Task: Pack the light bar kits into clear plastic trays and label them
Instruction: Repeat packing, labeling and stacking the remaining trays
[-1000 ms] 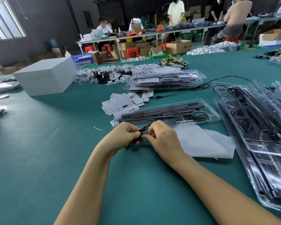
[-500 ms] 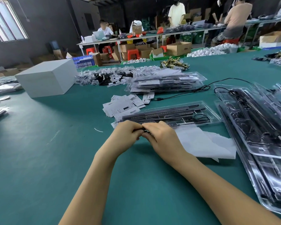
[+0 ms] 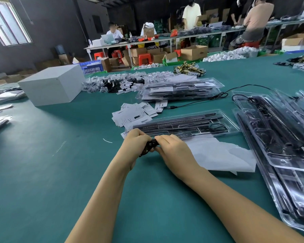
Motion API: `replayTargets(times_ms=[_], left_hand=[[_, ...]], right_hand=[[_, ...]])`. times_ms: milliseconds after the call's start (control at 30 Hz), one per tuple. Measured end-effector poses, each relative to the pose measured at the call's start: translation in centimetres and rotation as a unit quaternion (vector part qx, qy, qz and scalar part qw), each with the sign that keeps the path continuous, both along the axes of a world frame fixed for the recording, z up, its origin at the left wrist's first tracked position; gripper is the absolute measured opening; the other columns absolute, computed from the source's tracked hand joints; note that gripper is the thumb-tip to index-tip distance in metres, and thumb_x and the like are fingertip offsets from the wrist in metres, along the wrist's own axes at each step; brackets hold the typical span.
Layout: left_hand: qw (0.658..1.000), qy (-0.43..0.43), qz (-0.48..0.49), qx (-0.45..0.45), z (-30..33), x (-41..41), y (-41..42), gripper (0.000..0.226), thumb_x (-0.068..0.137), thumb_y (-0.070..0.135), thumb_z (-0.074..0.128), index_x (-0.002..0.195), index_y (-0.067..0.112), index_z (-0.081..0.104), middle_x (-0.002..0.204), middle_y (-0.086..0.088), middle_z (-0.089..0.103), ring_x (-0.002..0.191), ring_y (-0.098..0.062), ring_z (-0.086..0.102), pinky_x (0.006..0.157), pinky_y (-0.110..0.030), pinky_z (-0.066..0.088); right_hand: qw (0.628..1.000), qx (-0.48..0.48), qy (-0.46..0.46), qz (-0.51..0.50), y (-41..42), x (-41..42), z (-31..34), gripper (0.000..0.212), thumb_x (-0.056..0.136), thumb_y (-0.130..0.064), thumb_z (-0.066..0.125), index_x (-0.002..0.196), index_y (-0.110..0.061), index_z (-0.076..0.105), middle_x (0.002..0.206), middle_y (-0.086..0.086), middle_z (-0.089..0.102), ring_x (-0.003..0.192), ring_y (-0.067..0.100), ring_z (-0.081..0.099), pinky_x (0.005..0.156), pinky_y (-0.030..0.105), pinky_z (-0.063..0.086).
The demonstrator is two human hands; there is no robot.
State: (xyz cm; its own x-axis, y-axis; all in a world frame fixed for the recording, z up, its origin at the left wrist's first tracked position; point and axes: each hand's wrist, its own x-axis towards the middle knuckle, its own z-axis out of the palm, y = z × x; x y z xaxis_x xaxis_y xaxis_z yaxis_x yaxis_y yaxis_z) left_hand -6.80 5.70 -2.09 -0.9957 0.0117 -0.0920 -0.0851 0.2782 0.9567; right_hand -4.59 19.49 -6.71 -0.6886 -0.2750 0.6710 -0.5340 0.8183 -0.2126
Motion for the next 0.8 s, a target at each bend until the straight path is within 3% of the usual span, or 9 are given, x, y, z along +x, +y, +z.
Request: replayTargets(times_ms=[200, 367, 433, 500, 600, 633, 700, 733, 800], left_hand=[[0.999, 0.001, -0.042, -0.031, 0.1, 0.1, -0.2, 0.006, 0.086, 0.001, 0.049, 0.081, 0.004, 0.048, 0.063, -0.019, 0.063, 0.068, -0.026, 0.052, 0.061, -0.037, 0.033], [0.997, 0.003, -0.059, -0.05, 0.0, 0.2, -0.4, 0.006, 0.087, 0.004, 0.049, 0.082, 0.006, 0.048, 0.071, -0.021, 0.067, 0.066, -0.026, 0.055, 0.053, -0.029, 0.035], [0.994, 0.011, -0.084, -0.074, 0.3, 0.2, -0.6, 0.011, 0.093, 0.014, 0.048, 0.083, 0.01, 0.05, 0.077, -0.018, 0.071, 0.07, -0.027, 0.06, 0.058, -0.029, 0.042], [0.989, 0.038, -0.103, -0.104, 0.6, -0.1, -1.5, 0.018, 0.098, 0.02, 0.044, 0.088, 0.015, 0.058, 0.085, -0.01, 0.072, 0.078, -0.027, 0.066, 0.074, -0.035, 0.049], [0.976, 0.122, -0.052, -0.175, 1.3, -0.6, -4.3, 0.032, 0.09, 0.004, 0.046, 0.09, 0.028, 0.068, 0.093, 0.008, 0.07, 0.08, -0.013, 0.065, 0.076, -0.025, 0.049], [0.96, 0.142, -0.054, -0.233, 1.3, -0.6, -5.3, 0.038, 0.084, -0.002, 0.048, 0.093, 0.029, 0.069, 0.101, 0.01, 0.069, 0.089, -0.011, 0.063, 0.077, -0.021, 0.047], [0.922, 0.138, -0.121, -0.341, 0.9, -0.8, -6.7, 0.044, 0.077, -0.003, 0.057, 0.108, 0.025, 0.07, 0.123, 0.007, 0.061, 0.117, -0.014, 0.052, 0.096, -0.025, 0.04], [0.911, 0.124, -0.153, -0.362, 0.4, -0.9, -7.0, 0.043, 0.078, 0.0, 0.065, 0.112, 0.025, 0.069, 0.13, 0.006, 0.057, 0.126, -0.014, 0.045, 0.105, -0.025, 0.032], [0.918, 0.12, -0.157, -0.343, -0.7, -0.9, -6.9, 0.04, 0.08, 0.011, 0.073, 0.115, 0.028, 0.067, 0.133, 0.009, 0.055, 0.133, -0.011, 0.039, 0.106, -0.019, 0.024]], right_hand=[[0.999, 0.015, 0.051, 0.003, -0.1, 0.1, -0.4, 0.031, 0.077, -0.004, 0.077, 0.107, 0.0, 0.07, 0.088, 0.007, 0.072, 0.059, 0.027, 0.058, 0.049, 0.027, 0.048], [0.998, 0.041, 0.041, -0.005, 0.0, 0.4, -0.1, 0.018, 0.071, 0.0, 0.075, 0.083, -0.012, 0.069, 0.072, -0.001, 0.064, 0.056, 0.021, 0.053, 0.043, 0.029, 0.038], [0.998, 0.041, 0.037, -0.003, 0.0, 0.3, -0.1, 0.016, 0.072, 0.0, 0.074, 0.084, -0.011, 0.069, 0.072, 0.0, 0.064, 0.056, 0.023, 0.054, 0.043, 0.029, 0.038], [0.999, 0.037, 0.034, -0.001, 0.1, 0.3, 0.0, 0.012, 0.076, -0.004, 0.074, 0.087, -0.008, 0.069, 0.072, 0.002, 0.065, 0.056, 0.025, 0.056, 0.042, 0.029, 0.041], [1.0, 0.004, 0.027, 0.003, 0.2, 0.1, -0.1, 0.016, 0.078, -0.006, 0.073, 0.093, -0.004, 0.07, 0.072, 0.006, 0.068, 0.058, 0.028, 0.061, 0.042, 0.03, 0.047], [1.0, -0.005, 0.025, 0.004, 0.3, 0.1, -0.1, 0.019, 0.077, -0.006, 0.073, 0.096, -0.002, 0.07, 0.073, 0.007, 0.069, 0.059, 0.028, 0.062, 0.043, 0.031, 0.049], [1.0, -0.015, 0.019, 0.003, 0.3, 0.1, 0.0, 0.021, 0.079, -0.008, 0.069, 0.098, -0.001, 0.07, 0.074, 0.007, 0.07, 0.06, 0.028, 0.064, 0.044, 0.03, 0.05], [1.0, -0.023, 0.013, 0.002, 0.4, 0.1, 0.1, 0.02, 0.08, -0.009, 0.067, 0.099, -0.001, 0.07, 0.074, 0.007, 0.07, 0.06, 0.028, 0.064, 0.044, 0.029, 0.049], [0.999, -0.051, -0.008, -0.009, 0.6, -0.1, 0.3, 0.017, 0.084, -0.011, 0.064, 0.098, -0.002, 0.069, 0.072, 0.006, 0.068, 0.06, 0.029, 0.062, 0.046, 0.029, 0.044]])
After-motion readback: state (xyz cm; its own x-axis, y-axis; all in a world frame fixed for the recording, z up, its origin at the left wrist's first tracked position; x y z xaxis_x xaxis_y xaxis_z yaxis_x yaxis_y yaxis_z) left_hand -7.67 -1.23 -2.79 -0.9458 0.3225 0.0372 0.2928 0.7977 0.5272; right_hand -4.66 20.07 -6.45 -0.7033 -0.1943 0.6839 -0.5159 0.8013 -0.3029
